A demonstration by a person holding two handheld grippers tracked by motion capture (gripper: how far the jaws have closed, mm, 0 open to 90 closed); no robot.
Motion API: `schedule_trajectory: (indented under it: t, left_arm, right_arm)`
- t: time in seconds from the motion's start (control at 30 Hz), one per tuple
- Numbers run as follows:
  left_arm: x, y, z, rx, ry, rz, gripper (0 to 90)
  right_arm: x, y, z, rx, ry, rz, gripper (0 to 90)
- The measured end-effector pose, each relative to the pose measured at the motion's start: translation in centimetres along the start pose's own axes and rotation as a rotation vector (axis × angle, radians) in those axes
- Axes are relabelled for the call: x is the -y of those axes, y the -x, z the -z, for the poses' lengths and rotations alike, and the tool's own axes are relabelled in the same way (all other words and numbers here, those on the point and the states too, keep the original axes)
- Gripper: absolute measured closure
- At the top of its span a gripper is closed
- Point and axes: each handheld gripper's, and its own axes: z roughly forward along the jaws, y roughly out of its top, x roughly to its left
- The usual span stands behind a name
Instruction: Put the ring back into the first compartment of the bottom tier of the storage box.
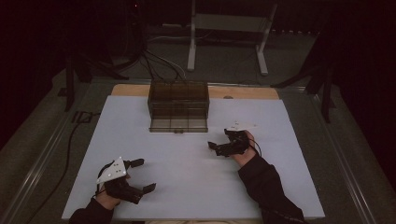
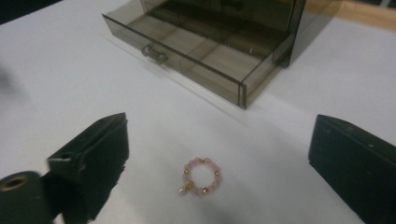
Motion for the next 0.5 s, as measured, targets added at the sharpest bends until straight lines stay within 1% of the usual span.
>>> schedule_trajectory:
  t: [0.03, 0.07, 0.1, 0.13, 0.23, 0.3, 0.37, 0.4, 0.43, 0.5]
  left_arm:
    - [0.0, 0.0, 0.0, 0.0, 0.0, 0.003, 0.7]
    - [0.0, 0.0, 0.0, 0.0, 0.004, 0.004, 0.7]
    - [0.0, 0.0, 0.0, 0.0, 0.008, 0.003, 0.7]
    - [-0.1, 0.0, 0.0, 0.002, 0.01, 0.004, 0.7]
    - [0.0, 0.0, 0.0, 0.002, 0.004, 0.004, 0.7]
    - [0.0, 0.0, 0.0, 0.002, 0.006, 0.004, 0.7]
    - [0.0, 0.0, 0.0, 0.001, 0.004, 0.004, 0.7]
    - [0.0, 0.0, 0.0, 0.0, 0.004, 0.005, 0.7]
    - [0.0, -0.1, 0.0, 0.0, 0.005, 0.006, 0.7]
    - [0.0, -0.1, 0.0, 0.003, 0.009, 0.008, 0.7]
  right_arm:
    - [0.0, 0.0, -0.1, 0.007, -0.011, -0.003, 6.6]
    - [0.1, 0.0, -0.3, 0.023, -0.017, -0.003, 10.9]
    - [0.1, 0.0, -0.4, 0.036, -0.027, -0.017, 15.2]
    - [0.1, 0.1, -0.5, 0.039, -0.032, -0.024, 16.0]
    - [0.3, 0.1, -0.9, 0.058, -0.061, -0.026, 26.8]
    - [0.4, 0.0, -1.1, 0.061, -0.078, -0.023, 33.0]
    - [0.4, 0.1, -1.3, 0.058, -0.091, -0.02, 42.8]
    - [0.4, 0.1, -1.4, 0.052, -0.099, -0.02, 45.5]
    - [0.4, 0.1, -1.4, 0.048, -0.106, -0.018, 50.7]
    - [0.5, 0.1, -1.7, 0.048, -0.119, -0.014, 55.0]
